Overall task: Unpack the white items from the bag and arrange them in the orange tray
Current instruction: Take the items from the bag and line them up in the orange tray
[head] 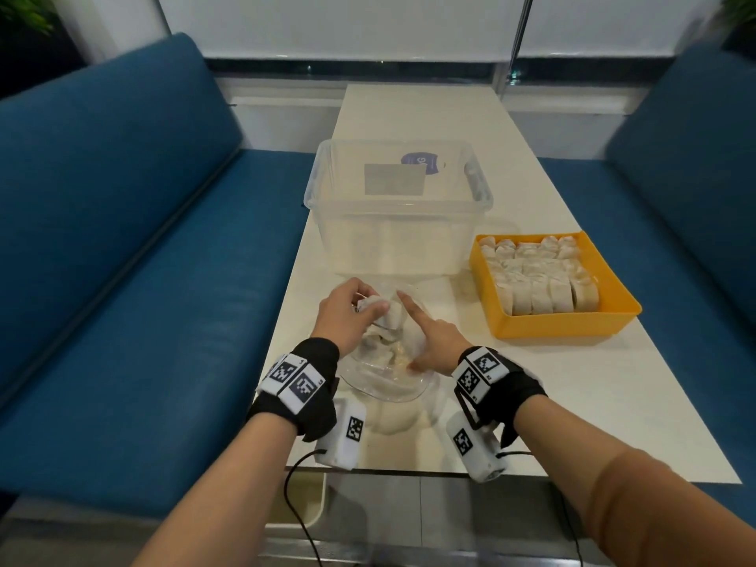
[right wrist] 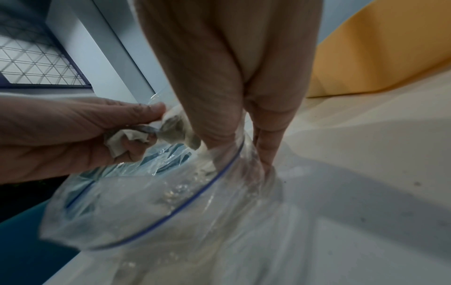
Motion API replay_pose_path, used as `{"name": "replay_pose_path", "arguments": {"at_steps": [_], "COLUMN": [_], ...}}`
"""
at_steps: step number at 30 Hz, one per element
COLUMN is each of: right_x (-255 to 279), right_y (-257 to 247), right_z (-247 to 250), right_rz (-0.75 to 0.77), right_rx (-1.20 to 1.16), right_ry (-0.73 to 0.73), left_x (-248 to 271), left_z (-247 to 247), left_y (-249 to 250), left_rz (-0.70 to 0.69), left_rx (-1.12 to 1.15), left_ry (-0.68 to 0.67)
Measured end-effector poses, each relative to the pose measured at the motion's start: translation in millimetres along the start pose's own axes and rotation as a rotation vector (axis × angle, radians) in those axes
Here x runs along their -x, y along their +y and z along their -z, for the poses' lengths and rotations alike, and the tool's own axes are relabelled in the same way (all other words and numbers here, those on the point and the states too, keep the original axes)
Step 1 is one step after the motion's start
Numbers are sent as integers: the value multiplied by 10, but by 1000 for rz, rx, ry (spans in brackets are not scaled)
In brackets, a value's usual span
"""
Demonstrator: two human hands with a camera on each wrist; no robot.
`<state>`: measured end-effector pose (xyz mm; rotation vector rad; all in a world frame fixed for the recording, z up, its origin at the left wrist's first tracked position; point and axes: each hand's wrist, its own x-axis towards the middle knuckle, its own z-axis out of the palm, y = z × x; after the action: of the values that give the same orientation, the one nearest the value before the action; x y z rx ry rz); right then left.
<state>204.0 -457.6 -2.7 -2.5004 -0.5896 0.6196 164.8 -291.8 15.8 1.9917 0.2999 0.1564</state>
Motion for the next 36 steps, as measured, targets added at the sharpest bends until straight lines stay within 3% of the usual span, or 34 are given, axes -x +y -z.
{"name": "replay_pose_path", "arguments": {"at_steps": [5,10,12,16,20,28,32,36], "right_x": [7,106,190,373,394,366,309,255], "right_y": [12,-41,-118,-338,-539,-568,-632,-700], "right_z": [-26,139,272,422,348,248,259,311], "right_rz": [5,11,38,163,246,289,230,135], "right_rx": [-17,6,-2,57,136,-342,-578,-907], "right_ry": [23,-45,26,394,315,470,413,336], "left_x": [-33,-28,-18,21,65,111,160,183], "left_z": [29,67,84,91,83,173,182,118], "left_y": [13,21,38,134,318,515,526,534], "left_rz": [46,110,124,185,292,433,484,462], "left_rx": [23,33,30,73,328,680,973,979], "left_ry": [-14,-32,-36,-68,-123,-70,-48,31]}}
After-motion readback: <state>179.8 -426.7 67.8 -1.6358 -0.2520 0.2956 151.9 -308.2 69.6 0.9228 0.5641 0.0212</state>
